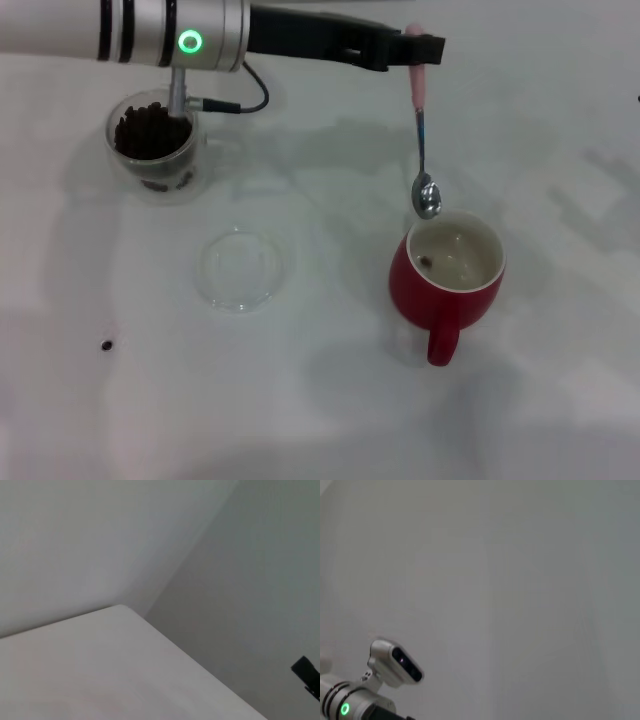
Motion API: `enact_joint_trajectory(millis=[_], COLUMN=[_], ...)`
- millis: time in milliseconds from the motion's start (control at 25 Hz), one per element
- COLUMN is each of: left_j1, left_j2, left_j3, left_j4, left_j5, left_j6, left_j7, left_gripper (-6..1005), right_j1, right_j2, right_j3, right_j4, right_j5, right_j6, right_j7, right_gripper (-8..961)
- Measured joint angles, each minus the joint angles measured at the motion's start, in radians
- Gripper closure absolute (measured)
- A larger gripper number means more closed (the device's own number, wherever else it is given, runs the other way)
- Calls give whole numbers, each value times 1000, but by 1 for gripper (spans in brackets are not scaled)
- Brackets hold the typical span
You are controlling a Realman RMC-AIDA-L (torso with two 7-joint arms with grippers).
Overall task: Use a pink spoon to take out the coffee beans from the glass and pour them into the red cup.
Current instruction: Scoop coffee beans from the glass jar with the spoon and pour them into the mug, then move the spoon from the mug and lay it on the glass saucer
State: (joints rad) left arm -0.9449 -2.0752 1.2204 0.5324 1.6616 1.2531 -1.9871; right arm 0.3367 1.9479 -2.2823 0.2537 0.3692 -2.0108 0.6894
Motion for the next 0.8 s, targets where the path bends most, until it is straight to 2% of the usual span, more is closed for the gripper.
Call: enact_joint_trajectory(millis=[280, 360, 520, 720, 760, 800], left_j1=[18, 47, 183, 438, 438, 519], left_j2=[-2, -2, 3, 13, 13, 18], left_j3=[21, 21, 13, 2, 2, -17], left_j4=[49, 70, 172, 359, 359, 394], left_j5=[-11, -30, -79, -139, -139, -153], left_j6=[14, 38, 91, 102, 102, 103], left_j7=[-14, -21, -45, -70, -70, -69], left_gripper=[855, 854, 851, 848, 847, 846], right_j1=[-8, -9, -9, -11, -12, -13], right_j2=[-3, -6, -10, -14, -15, -17], right_j3=[0, 1, 6, 9, 9, 9], right_j4=[2, 2, 4, 6, 6, 6], right_j5=[0, 1, 5, 36, 42, 47], right_j6=[-2, -3, -11, -9, -8, -6], right_j7=[1, 3, 4, 6, 7, 7], right_gripper=[154, 154, 154, 154, 154, 154])
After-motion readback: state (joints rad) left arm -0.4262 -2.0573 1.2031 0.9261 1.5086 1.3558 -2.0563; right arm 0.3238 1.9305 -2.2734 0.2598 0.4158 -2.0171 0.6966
